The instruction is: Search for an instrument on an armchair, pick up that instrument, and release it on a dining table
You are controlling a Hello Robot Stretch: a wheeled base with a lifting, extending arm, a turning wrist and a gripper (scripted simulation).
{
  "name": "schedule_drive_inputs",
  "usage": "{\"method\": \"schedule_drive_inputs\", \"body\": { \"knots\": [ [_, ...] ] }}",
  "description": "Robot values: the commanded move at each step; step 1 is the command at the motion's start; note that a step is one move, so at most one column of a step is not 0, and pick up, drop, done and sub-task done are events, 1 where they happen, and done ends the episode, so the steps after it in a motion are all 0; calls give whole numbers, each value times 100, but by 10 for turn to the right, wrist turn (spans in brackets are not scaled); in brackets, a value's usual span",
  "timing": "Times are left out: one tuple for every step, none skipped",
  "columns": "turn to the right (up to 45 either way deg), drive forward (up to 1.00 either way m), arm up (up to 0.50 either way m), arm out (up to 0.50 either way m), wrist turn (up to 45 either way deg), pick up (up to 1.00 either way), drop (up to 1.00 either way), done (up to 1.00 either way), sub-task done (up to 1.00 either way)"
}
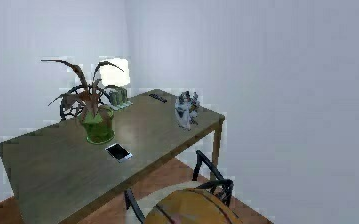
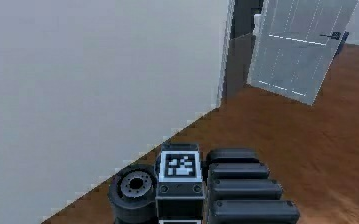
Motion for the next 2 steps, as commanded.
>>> {"method": "schedule_drive_inputs", "body": {
  "knots": [
    [-120, 0, 0, 0, 0, 0, 0, 0, 0],
    [450, 0, 0, 0, 0, 0, 0, 0, 0]
  ]
}}
